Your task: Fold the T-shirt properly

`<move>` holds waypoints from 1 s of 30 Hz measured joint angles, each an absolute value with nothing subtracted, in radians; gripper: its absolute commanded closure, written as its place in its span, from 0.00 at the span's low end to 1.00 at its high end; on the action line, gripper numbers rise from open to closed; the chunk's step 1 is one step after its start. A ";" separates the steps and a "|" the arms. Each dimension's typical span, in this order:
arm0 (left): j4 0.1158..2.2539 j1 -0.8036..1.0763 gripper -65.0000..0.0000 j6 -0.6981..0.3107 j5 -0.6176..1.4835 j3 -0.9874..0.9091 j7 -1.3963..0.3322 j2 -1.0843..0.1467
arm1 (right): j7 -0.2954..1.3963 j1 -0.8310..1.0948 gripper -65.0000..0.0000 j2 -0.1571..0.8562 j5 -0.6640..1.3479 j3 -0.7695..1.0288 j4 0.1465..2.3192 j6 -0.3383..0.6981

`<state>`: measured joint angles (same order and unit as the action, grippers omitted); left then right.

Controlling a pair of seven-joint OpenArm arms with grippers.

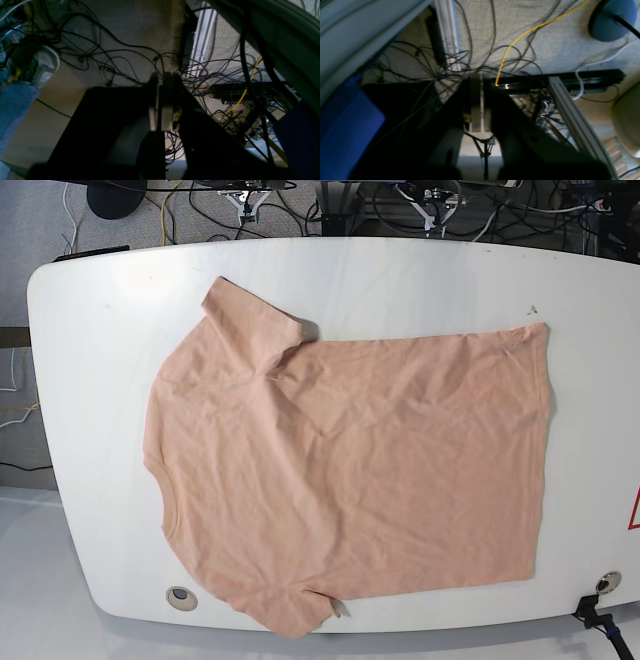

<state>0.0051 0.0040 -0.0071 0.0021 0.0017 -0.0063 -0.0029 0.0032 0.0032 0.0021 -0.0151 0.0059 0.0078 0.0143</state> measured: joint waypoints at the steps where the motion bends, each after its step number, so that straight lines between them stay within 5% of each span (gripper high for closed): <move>1: 0.001 0.000 0.98 0.000 0.000 0.001 -0.002 -0.002 | 0.002 0.000 0.98 -0.001 0.002 0.000 0.002 -0.001; 21: 0.059 0.117 0.98 0.001 0.011 0.001 0.001 -0.018 | -0.036 0.054 0.99 0.015 -0.030 0.008 0.025 0.033; 30: 0.208 0.310 1.00 0.000 0.008 -0.014 0.007 -0.044 | -0.049 0.192 0.99 0.056 -0.040 0.005 0.168 0.033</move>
<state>0.2077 0.3103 0.0002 0.0078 -0.0143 0.0074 -0.0444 -0.0494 0.1917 0.0555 -0.0399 0.0051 0.1677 0.0334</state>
